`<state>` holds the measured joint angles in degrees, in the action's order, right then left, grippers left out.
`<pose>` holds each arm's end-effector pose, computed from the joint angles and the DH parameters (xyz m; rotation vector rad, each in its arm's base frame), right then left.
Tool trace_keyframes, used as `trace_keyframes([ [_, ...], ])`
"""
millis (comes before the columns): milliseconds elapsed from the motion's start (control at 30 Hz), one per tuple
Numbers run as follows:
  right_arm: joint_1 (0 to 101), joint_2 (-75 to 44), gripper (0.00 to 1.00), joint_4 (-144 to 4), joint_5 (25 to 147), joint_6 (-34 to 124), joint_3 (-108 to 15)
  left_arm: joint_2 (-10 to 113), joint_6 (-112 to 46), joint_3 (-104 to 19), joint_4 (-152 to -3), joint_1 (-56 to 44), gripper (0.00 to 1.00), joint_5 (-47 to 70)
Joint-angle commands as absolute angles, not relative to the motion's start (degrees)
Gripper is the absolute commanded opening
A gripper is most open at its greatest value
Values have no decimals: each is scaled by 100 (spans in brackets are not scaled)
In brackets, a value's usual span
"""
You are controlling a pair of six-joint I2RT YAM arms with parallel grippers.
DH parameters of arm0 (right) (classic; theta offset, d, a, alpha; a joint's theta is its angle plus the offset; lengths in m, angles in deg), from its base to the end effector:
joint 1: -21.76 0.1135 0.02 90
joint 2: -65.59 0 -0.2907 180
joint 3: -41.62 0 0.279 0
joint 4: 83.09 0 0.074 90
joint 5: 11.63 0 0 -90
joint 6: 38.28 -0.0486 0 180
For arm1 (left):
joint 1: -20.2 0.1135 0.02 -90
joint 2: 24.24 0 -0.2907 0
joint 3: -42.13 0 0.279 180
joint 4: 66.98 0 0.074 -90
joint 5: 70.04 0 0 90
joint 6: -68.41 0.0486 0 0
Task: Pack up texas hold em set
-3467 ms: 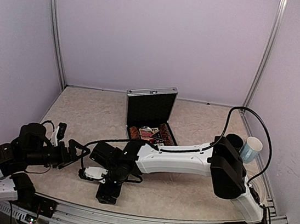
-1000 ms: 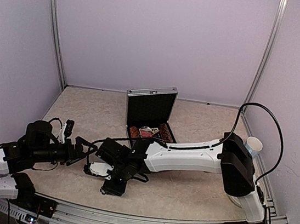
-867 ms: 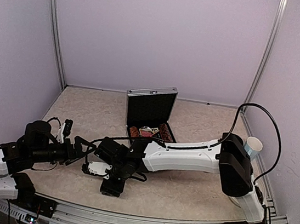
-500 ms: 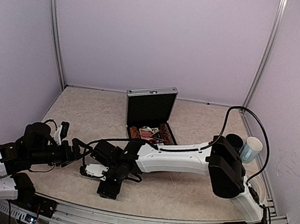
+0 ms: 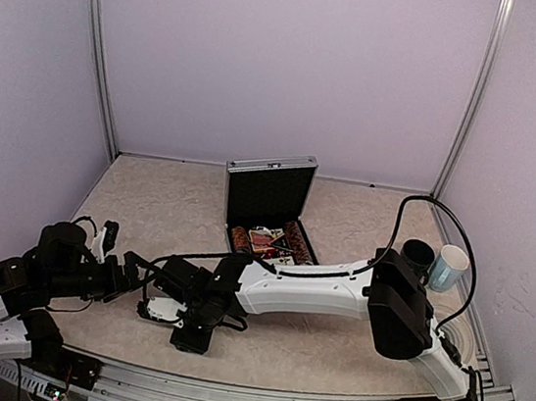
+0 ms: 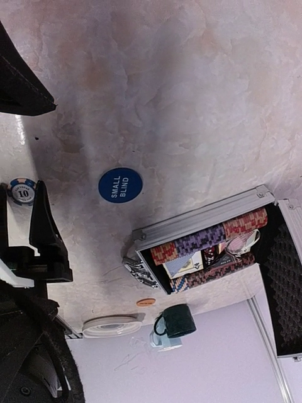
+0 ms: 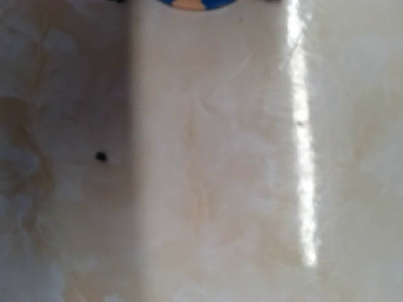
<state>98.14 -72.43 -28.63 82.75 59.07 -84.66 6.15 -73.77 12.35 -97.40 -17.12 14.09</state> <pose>0.1280 0.5438 0.1391 -1.8931 2.0786 0.4243 0.1187 -0.0967 0.1945 -0.2301 2.2769 -0.9939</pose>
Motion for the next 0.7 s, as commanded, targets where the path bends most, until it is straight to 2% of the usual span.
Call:
trace_keyframes([
  [0,10170,-7532,44,-2180,8199,6273,-8202,390,-7787,1048,-10111,-1504,99,3014],
  [167,10166,-7457,37,-2229,8203,6232,-8016,-174,-7610,1032,-9702,-1495,99,2852],
  [367,10162,-7404,35,-2354,8221,6218,-7872,-1055,-7137,1162,-8693,-1495,99,1942],
  [667,10117,-7355,32,-2402,8302,6218,-7864,-1421,-6829,1264,-7905,-1495,99,298],
])
